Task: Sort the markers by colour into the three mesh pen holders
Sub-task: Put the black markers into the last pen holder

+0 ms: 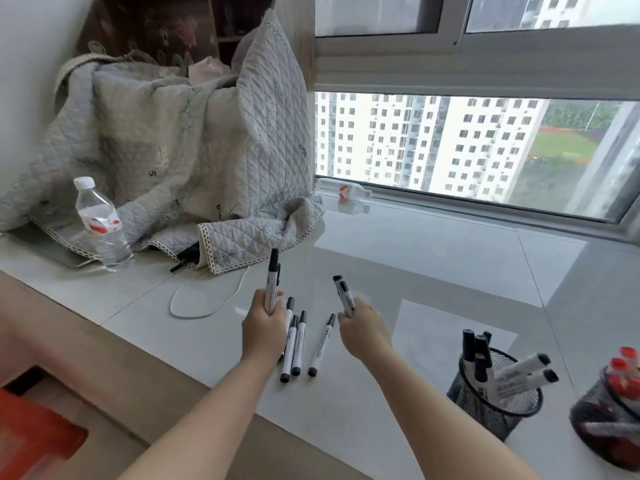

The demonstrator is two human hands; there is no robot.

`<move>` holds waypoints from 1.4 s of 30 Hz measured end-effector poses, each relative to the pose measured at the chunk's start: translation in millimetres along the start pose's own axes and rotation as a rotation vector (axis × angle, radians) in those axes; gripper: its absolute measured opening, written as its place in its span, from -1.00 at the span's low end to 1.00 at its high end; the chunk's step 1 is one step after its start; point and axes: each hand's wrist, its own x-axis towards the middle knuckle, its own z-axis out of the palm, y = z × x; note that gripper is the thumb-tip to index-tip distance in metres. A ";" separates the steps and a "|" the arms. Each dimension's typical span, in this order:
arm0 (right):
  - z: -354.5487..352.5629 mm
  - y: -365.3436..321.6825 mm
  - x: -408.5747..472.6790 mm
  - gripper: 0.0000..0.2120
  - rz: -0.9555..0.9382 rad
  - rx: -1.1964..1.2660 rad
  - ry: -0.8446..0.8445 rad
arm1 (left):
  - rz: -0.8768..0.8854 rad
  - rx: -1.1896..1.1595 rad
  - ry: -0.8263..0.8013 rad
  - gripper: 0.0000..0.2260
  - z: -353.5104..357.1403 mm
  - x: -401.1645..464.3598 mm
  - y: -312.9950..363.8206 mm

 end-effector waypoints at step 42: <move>-139.2 130.1 -74.2 -0.86 -0.089 0.463 0.559 | 0.025 -0.180 -0.315 -0.85 178.0 -162.0 70.3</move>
